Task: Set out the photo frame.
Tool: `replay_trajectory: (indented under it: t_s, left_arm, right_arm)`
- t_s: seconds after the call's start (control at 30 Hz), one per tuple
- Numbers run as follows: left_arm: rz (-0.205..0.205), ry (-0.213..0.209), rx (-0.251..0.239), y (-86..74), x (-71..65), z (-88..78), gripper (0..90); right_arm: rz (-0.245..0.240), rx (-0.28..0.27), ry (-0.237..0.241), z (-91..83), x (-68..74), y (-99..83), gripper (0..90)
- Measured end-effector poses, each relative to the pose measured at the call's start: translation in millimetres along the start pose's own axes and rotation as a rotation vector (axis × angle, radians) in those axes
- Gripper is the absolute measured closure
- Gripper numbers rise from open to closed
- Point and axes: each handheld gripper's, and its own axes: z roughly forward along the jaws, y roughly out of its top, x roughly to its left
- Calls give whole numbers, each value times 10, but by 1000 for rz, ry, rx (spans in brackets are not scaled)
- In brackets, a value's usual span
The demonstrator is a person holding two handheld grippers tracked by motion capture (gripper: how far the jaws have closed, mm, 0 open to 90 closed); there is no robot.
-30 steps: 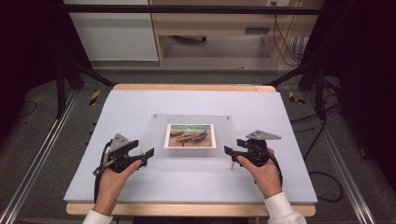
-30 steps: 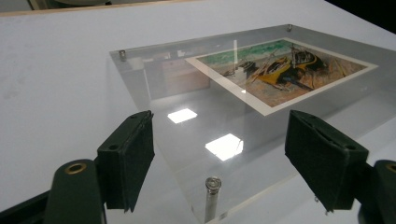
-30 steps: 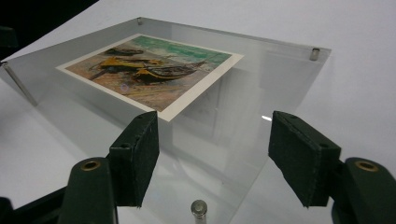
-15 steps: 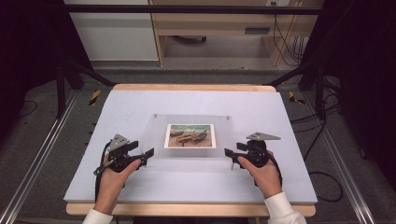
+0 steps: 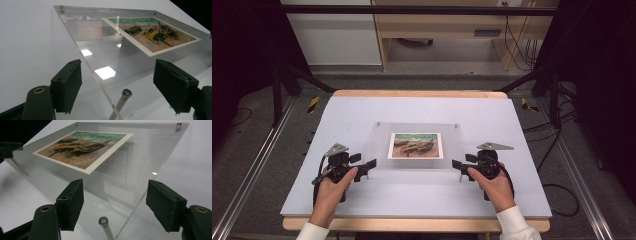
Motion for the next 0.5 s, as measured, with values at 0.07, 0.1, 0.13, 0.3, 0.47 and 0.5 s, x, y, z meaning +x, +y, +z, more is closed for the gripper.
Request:
replay_trajectory:
  t_s: [0.07,0.1,0.13,0.3,0.47,0.5]
  left_arm:
    - [-23,-19,6,2,13,15,236]
    - [-23,-20,6,3,13,19,241]
    - [-26,-23,8,5,11,25,243]
    - [-44,-36,16,4,5,43,238]
    - [-56,-51,25,1,16,27,239]
    - [-62,-53,26,1,19,27,239]
  right_arm:
    - [7,1,2,6,-5,1,306]
    - [12,3,2,9,-7,3,305]
    - [13,3,1,9,-6,3,305]
    - [17,5,2,9,-8,3,305]
    - [18,8,4,4,-4,5,304]
    - [18,10,4,2,-3,5,302]
